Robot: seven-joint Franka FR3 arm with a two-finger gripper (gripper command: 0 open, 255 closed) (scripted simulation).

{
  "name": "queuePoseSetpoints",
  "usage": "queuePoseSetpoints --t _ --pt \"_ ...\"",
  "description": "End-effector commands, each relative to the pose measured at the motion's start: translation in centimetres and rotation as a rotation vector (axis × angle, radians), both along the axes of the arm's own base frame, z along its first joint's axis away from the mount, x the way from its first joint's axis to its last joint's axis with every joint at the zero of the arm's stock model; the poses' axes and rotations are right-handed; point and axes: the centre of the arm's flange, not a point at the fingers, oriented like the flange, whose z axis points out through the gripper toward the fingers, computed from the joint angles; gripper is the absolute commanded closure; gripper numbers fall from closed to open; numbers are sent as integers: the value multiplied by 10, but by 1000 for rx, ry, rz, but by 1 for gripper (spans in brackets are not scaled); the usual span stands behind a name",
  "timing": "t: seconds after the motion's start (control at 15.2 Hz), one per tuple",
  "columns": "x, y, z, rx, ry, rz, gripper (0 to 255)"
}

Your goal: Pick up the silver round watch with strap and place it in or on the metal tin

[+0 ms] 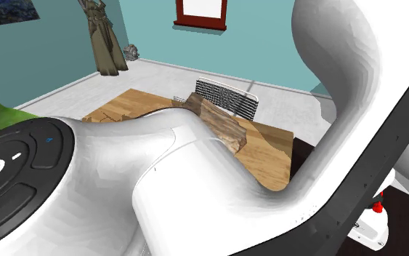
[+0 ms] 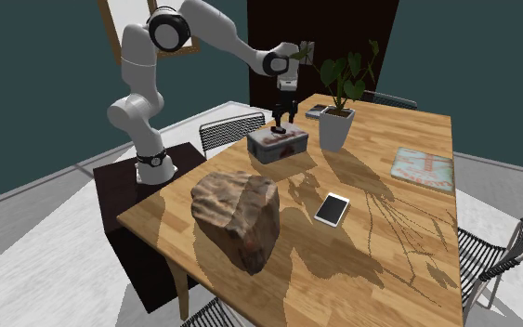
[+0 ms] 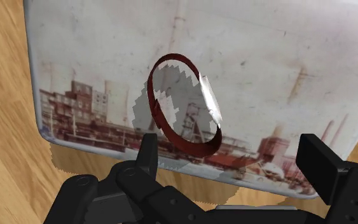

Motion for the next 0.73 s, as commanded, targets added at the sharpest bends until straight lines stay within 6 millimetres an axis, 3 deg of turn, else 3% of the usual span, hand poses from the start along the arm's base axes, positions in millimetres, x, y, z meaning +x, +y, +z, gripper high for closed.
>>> queuePoseSetpoints --t 0.0,0.13,0.66 --pt "-1 2 20 0 0 0 0" --pt "-3 4 43 0 0 0 0" --pt "-3 4 43 0 0 0 0"
